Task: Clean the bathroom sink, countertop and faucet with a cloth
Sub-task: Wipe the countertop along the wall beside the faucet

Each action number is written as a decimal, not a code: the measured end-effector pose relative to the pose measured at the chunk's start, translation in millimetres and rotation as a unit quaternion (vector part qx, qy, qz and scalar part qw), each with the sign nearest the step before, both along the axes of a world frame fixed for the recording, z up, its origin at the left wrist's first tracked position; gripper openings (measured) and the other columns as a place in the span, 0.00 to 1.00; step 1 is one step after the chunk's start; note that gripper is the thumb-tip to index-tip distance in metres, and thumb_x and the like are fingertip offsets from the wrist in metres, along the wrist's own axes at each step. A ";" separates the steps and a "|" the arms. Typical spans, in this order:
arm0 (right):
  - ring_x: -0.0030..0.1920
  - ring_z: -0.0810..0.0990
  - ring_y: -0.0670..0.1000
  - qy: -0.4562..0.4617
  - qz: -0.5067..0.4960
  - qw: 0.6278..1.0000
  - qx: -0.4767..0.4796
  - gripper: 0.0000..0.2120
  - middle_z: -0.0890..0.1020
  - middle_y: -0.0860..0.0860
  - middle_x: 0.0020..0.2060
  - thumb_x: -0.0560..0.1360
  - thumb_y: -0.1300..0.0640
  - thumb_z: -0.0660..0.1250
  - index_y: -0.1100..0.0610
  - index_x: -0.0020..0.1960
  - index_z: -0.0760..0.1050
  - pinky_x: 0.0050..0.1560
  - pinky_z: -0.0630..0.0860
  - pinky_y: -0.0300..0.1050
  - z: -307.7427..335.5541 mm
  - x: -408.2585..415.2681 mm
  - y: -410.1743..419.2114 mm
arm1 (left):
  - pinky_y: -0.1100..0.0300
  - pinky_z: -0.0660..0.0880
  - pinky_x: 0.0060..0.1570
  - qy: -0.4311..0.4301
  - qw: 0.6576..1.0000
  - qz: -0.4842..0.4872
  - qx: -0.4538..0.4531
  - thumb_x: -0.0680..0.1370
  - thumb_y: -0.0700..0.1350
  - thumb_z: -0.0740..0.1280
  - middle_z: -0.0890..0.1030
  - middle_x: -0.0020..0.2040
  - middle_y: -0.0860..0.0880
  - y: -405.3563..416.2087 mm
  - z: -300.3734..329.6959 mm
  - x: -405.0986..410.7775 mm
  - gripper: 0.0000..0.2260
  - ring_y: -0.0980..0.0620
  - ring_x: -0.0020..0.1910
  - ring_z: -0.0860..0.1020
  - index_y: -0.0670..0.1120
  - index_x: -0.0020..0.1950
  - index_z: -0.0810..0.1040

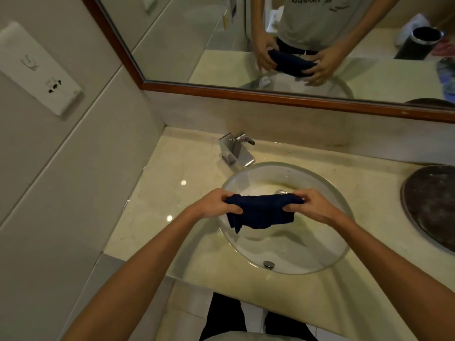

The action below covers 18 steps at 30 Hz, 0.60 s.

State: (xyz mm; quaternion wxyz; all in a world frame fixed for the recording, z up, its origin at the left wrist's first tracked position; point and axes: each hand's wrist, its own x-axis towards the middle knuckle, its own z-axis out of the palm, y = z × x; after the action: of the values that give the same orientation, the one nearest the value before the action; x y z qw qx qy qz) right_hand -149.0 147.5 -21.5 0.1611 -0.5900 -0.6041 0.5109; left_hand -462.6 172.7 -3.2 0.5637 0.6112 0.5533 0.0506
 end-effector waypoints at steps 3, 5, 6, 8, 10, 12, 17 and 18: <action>0.51 0.86 0.51 0.111 -0.081 0.987 -0.082 0.08 0.88 0.52 0.49 0.77 0.61 0.71 0.56 0.55 0.85 0.50 0.78 0.39 6.7 -33.5 3.8 | 0.60 0.80 0.51 -0.124 0.986 0.069 -0.083 0.78 0.40 0.73 0.87 0.55 0.47 13.7 5.8 -41.2 0.12 0.50 0.55 0.85 0.45 0.62 0.83; 0.51 0.86 0.55 0.131 -0.114 0.981 -0.092 0.08 0.87 0.55 0.49 0.78 0.59 0.71 0.56 0.56 0.84 0.52 0.79 0.47 1.0 -64.9 7.9 | 0.61 0.80 0.49 -0.133 0.982 0.102 -0.087 0.80 0.43 0.72 0.87 0.55 0.46 23.8 3.2 -67.3 0.12 0.51 0.55 0.85 0.44 0.62 0.83; 0.51 0.86 0.57 0.134 -0.137 0.977 -0.091 0.07 0.87 0.55 0.49 0.78 0.59 0.71 0.56 0.55 0.84 0.52 0.80 0.49 -2.6 -82.1 11.4 | 0.61 0.80 0.50 -0.131 0.981 0.119 -0.082 0.80 0.44 0.71 0.87 0.55 0.47 28.8 0.2 -80.0 0.12 0.51 0.55 0.85 0.44 0.63 0.83; 0.50 0.86 0.57 0.137 -0.186 0.969 -0.086 0.06 0.88 0.54 0.47 0.77 0.59 0.72 0.56 0.54 0.84 0.49 0.80 0.48 -8.9 -119.0 19.7 | 0.60 0.81 0.53 -0.128 0.975 0.168 -0.069 0.81 0.46 0.71 0.87 0.55 0.48 39.3 -8.6 -105.9 0.12 0.51 0.56 0.85 0.44 0.62 0.83; 0.49 0.86 0.55 0.135 -0.221 0.962 -0.086 0.07 0.88 0.54 0.46 0.76 0.59 0.74 0.56 0.54 0.83 0.47 0.81 0.45 -12.4 -157.3 28.6 | 0.58 0.81 0.55 -0.113 0.968 0.220 -0.047 0.82 0.46 0.70 0.87 0.53 0.47 49.8 -18.5 -130.0 0.11 0.48 0.56 0.85 0.43 0.61 0.84; 0.48 0.86 0.54 0.134 -0.243 0.957 -0.088 0.08 0.88 0.53 0.45 0.75 0.58 0.75 0.56 0.54 0.83 0.44 0.81 0.41 -14.4 -193.9 42.5 | 0.53 0.82 0.56 -0.081 0.961 0.265 -0.020 0.82 0.47 0.70 0.87 0.52 0.46 65.2 -29.4 -154.5 0.09 0.45 0.56 0.85 0.44 0.57 0.85; 0.44 0.85 0.48 0.150 -0.279 0.946 -0.071 0.08 0.86 0.52 0.47 0.77 0.61 0.73 0.59 0.55 0.81 0.40 0.79 0.34 2.1 -266.5 104.6 | 0.48 0.80 0.59 -0.003 0.938 0.338 0.075 0.78 0.53 0.72 0.87 0.54 0.46 129.3 -31.2 -197.0 0.12 0.46 0.53 0.84 0.47 0.57 0.84; 0.46 0.84 0.49 0.158 -0.286 0.943 -0.067 0.07 0.86 0.52 0.47 0.77 0.60 0.73 0.58 0.54 0.81 0.45 0.81 0.37 7.5 -276.7 125.4 | 0.51 0.79 0.62 0.014 0.931 0.348 0.110 0.78 0.54 0.72 0.85 0.58 0.45 146.5 -24.5 -201.4 0.17 0.45 0.57 0.83 0.46 0.63 0.82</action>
State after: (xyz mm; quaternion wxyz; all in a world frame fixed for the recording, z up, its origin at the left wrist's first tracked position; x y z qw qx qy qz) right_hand -425.7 272.9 -14.0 0.3538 -0.6588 -0.3409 0.5697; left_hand -664.0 319.2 -27.7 0.4325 0.4387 0.7300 0.2958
